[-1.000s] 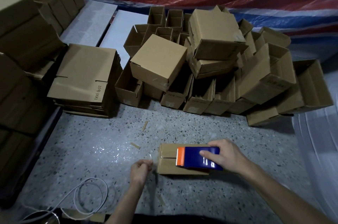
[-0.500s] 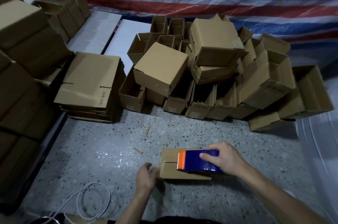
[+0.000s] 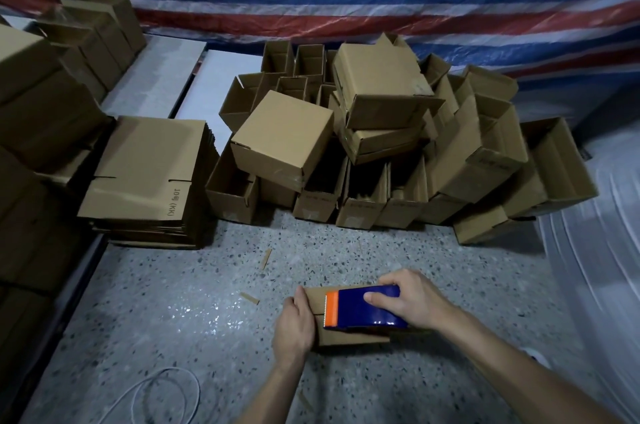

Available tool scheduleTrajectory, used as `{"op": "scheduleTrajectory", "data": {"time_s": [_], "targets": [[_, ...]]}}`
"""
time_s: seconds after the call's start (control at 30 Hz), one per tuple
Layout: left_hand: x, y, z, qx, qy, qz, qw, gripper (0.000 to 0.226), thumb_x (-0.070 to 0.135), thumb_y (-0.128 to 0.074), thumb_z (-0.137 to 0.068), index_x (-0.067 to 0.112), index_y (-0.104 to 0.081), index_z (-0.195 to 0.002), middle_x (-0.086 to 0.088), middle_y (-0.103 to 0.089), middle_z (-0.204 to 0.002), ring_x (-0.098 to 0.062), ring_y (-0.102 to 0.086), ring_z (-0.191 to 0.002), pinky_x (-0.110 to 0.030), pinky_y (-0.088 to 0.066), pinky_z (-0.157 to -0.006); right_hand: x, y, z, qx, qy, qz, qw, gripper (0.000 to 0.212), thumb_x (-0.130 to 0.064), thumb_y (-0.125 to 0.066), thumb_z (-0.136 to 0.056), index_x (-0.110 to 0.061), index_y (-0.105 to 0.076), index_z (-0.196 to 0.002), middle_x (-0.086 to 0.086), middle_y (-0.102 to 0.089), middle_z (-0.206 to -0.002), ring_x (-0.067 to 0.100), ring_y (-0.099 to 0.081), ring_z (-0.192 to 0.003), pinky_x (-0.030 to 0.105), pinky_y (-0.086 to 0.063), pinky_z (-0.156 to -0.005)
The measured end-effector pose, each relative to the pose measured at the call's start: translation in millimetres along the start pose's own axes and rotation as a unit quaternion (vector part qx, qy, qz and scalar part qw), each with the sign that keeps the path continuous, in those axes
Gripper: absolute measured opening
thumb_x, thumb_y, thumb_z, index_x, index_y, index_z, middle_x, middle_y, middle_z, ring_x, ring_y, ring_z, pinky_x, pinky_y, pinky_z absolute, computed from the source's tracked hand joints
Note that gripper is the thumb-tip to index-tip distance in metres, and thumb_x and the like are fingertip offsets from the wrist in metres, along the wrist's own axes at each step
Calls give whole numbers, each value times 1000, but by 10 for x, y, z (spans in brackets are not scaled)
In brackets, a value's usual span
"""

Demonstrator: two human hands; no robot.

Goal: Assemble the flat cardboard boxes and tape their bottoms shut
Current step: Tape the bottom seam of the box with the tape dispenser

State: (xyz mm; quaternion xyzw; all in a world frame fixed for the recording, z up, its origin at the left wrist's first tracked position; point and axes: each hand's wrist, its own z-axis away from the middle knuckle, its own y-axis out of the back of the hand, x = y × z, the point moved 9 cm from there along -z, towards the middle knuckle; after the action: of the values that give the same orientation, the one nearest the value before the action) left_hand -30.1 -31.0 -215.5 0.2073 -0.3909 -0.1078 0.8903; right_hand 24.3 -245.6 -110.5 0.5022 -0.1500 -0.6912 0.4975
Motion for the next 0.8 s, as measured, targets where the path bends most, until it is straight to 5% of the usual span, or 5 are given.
{"op": "scheduleTrajectory", "data": {"time_s": [0.13,0.33,0.8], "targets": [[24,22,39,34,-19,-34,999,75,68,-9,-97,15,-62,-108,-8,-68,-107,-23,-59,-91,-38,-44,-83,29,-1,53,-21,19,5,1000,34,-54,-62,-93,-21,-70,-92,-5,-72,-84,4,-67,-76,28,-56,-71],[42,72,69,44,-13,-63,997,68,71,-8,-94,24,-56,-96,-8,-68,-106,-23,-58,-88,-38,-44,-84,101,65,97,-28,26,-13,999,24,-55,-63,-92,-38,-60,-77,-13,-67,-76,-2,-63,-69,15,-46,-63],[52,115,83,74,-5,-90,993,72,62,-15,-102,14,-66,-118,-14,-69,-114,-33,-63,-107,-43,-46,-93,695,507,296,-7,3,-69,998,19,-54,-62,-86,-46,-69,-70,-16,-67,-67,5,-63,-61,14,-42,-56]]}}
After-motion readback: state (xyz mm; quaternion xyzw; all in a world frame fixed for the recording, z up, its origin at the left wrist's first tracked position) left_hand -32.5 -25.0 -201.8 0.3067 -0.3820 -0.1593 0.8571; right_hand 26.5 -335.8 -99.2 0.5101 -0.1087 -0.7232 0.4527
